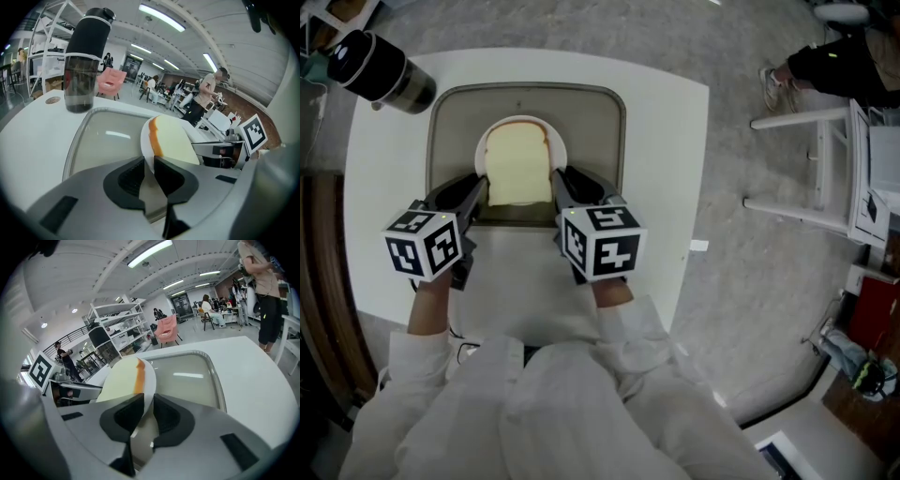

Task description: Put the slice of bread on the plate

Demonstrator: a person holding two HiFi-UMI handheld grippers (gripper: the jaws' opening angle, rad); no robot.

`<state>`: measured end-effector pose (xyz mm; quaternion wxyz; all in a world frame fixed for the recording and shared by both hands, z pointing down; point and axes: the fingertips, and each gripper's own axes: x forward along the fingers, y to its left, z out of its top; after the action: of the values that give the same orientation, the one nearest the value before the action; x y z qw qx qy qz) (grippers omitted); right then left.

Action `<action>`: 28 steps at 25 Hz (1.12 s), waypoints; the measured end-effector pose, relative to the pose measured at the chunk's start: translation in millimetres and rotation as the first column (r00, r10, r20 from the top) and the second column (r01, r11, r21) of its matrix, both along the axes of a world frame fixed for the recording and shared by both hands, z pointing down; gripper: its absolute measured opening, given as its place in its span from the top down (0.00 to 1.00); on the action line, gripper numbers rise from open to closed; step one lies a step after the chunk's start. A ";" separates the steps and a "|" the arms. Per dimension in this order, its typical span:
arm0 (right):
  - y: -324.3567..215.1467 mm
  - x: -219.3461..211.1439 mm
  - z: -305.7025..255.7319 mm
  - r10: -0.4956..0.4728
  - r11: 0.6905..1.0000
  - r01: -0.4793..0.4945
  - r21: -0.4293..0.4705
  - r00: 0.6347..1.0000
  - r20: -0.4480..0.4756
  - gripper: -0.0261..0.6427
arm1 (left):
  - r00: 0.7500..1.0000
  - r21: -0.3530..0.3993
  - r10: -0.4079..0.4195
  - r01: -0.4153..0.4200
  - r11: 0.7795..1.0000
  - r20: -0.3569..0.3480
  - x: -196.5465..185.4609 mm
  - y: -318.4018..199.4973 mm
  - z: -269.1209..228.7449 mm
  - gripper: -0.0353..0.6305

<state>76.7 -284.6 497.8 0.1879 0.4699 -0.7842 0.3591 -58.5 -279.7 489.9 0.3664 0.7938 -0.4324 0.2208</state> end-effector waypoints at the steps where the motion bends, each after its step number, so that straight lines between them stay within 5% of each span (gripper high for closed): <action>1: 0.0 -0.5 1.0 -0.006 1.000 0.006 0.003 1.000 -0.013 0.86 | 1.000 -0.003 0.006 -0.006 1.000 0.018 -0.4 0.1 1.8 0.85; 15: -5.6 -6.4 5.4 -0.059 0.996 0.069 0.056 0.986 -0.159 0.86 | 0.983 -0.015 0.099 -0.098 0.995 0.154 -3.7 -8.7 10.0 0.85; 28: -2.8 -0.7 -16.9 -0.041 0.992 0.059 0.109 0.987 -0.158 0.86 | 0.993 0.010 0.038 -0.039 0.999 0.113 -13.4 -2.5 -1.6 0.85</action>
<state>76.0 -287.4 480.8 0.2307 0.4864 -0.7978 0.2714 -71.9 -282.1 488.3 0.3320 0.7904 -0.4384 0.2698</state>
